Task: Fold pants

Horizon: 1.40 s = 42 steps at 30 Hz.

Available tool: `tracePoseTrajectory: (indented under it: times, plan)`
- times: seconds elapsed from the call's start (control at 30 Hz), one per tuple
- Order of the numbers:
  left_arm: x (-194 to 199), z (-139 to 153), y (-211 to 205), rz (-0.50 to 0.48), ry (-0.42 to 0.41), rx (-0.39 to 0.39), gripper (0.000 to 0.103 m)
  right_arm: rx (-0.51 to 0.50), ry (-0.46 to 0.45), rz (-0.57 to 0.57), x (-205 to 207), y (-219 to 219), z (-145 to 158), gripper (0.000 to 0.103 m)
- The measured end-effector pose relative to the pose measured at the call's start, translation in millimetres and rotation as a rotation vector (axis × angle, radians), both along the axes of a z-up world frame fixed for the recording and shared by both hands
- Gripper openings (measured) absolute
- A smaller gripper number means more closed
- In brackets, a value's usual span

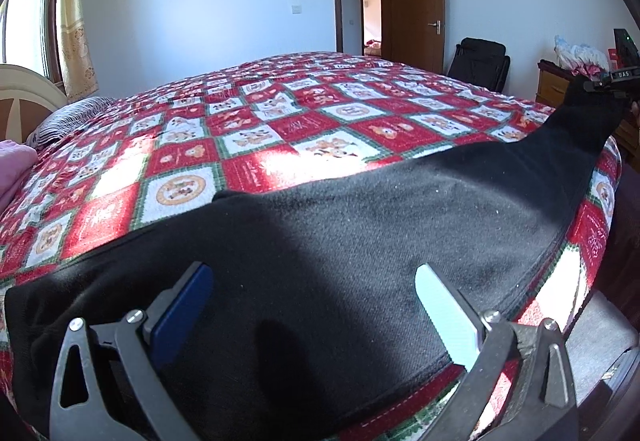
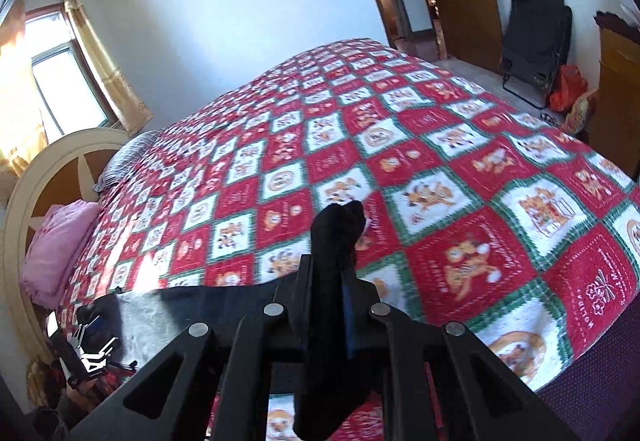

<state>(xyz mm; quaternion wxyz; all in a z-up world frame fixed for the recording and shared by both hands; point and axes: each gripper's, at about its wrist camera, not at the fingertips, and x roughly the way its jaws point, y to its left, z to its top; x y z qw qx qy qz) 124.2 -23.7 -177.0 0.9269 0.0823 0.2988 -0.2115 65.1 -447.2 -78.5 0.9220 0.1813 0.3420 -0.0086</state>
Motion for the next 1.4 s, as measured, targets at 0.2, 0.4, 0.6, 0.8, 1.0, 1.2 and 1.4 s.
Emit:
tracePoseTrajectory:
  times: [0.2,0.4,0.6,0.8,1.0,1.2,1.4]
  plan:
    - [2,3,4,0.004,-0.003,-0.009,0.103,-0.011,-0.002,0.051,9,39,10,0.012]
    - [2,6,6,0.001,-0.002,-0.023,0.103,0.024,0.01,0.082,24,77,7,0.012]
    - [1,9,7,-0.001,-0.013,-0.027,0.103,0.057,0.026,0.131,46,120,-1,0.012]
    - [2,18,14,0.002,-0.014,-0.071,0.103,0.066,0.057,0.238,68,178,-14,0.012]
    - [4,21,16,-0.001,-0.003,-0.105,0.103,0.034,0.109,0.335,86,233,-43,0.012]
    - [3,18,9,-0.016,0.013,-0.099,0.103,0.001,0.194,0.394,101,265,-85,0.012]
    - [4,17,-1,-0.053,0.043,-0.117,0.103,0.01,0.268,0.49,108,276,-107,0.032]
